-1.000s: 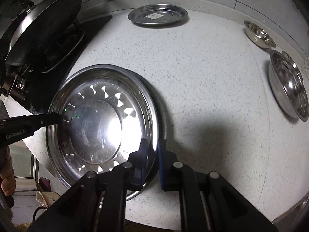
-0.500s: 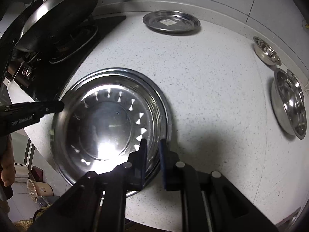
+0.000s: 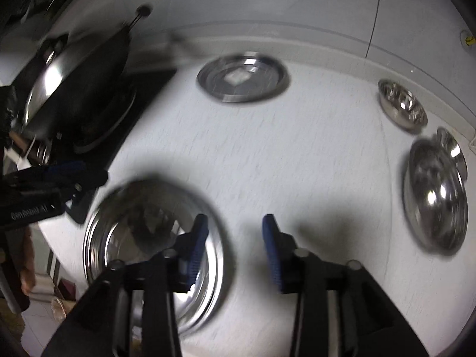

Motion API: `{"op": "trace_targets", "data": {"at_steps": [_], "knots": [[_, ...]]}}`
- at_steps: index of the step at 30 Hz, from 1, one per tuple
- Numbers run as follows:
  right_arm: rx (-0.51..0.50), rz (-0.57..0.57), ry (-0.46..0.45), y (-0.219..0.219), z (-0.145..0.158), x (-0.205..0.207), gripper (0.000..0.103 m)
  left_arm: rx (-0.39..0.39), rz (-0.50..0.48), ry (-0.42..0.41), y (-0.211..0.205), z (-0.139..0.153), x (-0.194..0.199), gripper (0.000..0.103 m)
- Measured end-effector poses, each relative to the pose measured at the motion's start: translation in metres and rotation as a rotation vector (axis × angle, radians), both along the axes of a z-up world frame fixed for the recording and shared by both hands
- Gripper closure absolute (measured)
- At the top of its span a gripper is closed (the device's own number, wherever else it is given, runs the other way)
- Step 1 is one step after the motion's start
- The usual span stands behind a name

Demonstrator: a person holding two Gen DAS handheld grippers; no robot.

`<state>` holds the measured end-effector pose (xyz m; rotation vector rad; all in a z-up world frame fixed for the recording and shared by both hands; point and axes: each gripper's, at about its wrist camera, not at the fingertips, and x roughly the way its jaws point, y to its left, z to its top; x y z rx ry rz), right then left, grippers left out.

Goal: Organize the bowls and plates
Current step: 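Open the right gripper while the left gripper opens, releasing the plate, then grasp the rim of the stacked plates with both grippers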

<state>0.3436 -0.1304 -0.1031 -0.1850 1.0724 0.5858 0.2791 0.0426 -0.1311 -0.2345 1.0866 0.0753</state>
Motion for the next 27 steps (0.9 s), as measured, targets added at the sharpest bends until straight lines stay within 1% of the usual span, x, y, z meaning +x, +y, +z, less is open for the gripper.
{"op": "trace_targets", "data": {"at_steps": [2, 4, 7, 8, 10, 11, 13, 15, 17, 18, 21, 22, 23, 24, 25, 26, 27], "knots": [[0.013, -0.012, -0.012, 0.005, 0.005, 0.032, 0.056, -0.004, -0.004, 0.008, -0.002, 0.0, 0.041, 0.031], [0.05, -0.012, 0.001, 0.01, 0.005, 0.06, 0.053, 0.001, -0.017, 0.026, -0.005, -0.003, 0.075, 0.031], [0.063, -0.05, 0.025, 0.021, -0.007, 0.113, 0.053, 0.041, 0.014, 0.046, -0.002, -0.014, 0.133, 0.031], [0.068, -0.058, 0.039, 0.027, -0.014, 0.134, 0.053, 0.055, 0.039, 0.056, 0.002, -0.019, 0.155, 0.031], [0.07, -0.077, 0.047, 0.034, -0.022, 0.162, 0.053, 0.07, 0.075, 0.075, 0.009, -0.031, 0.19, 0.031], [0.078, -0.082, 0.052, 0.038, -0.028, 0.179, 0.053, 0.073, 0.084, 0.082, 0.012, -0.036, 0.201, 0.031], [0.079, -0.108, 0.061, 0.043, -0.036, 0.2, 0.053, 0.081, 0.118, 0.094, 0.019, -0.047, 0.225, 0.031], [0.094, -0.128, 0.091, 0.046, -0.047, 0.22, 0.053, 0.044, 0.147, 0.114, 0.028, -0.059, 0.242, 0.033], [0.123, -0.138, 0.132, 0.048, -0.059, 0.236, 0.053, -0.002, 0.161, 0.123, 0.036, -0.069, 0.253, 0.038], [0.129, -0.138, 0.143, 0.049, -0.063, 0.242, 0.054, -0.018, 0.16, 0.124, 0.039, -0.072, 0.257, 0.044], [0.139, -0.15, 0.158, 0.052, -0.074, 0.251, 0.057, -0.06, 0.158, 0.095, 0.047, -0.073, 0.264, 0.051], [0.139, -0.153, 0.161, 0.053, -0.076, 0.254, 0.063, -0.075, 0.162, 0.092, 0.05, -0.073, 0.265, 0.056], [0.139, -0.153, 0.164, 0.053, -0.078, 0.255, 0.068, -0.076, 0.163, 0.086, 0.052, -0.073, 0.266, 0.059], [0.142, -0.149, 0.16, 0.055, -0.079, 0.256, 0.071, -0.075, 0.158, 0.086, 0.052, -0.073, 0.266, 0.062], [0.143, -0.145, 0.163, 0.057, -0.08, 0.255, 0.076, -0.072, 0.149, 0.078, 0.052, -0.073, 0.267, 0.073], [0.147, -0.141, 0.169, 0.06, -0.081, 0.255, 0.083, -0.054, 0.142, 0.076, 0.051, -0.073, 0.268, 0.077], [0.145, -0.137, 0.168, 0.063, -0.082, 0.256, 0.087, -0.046, 0.142, 0.074, 0.051, -0.073, 0.269, 0.085]]}}
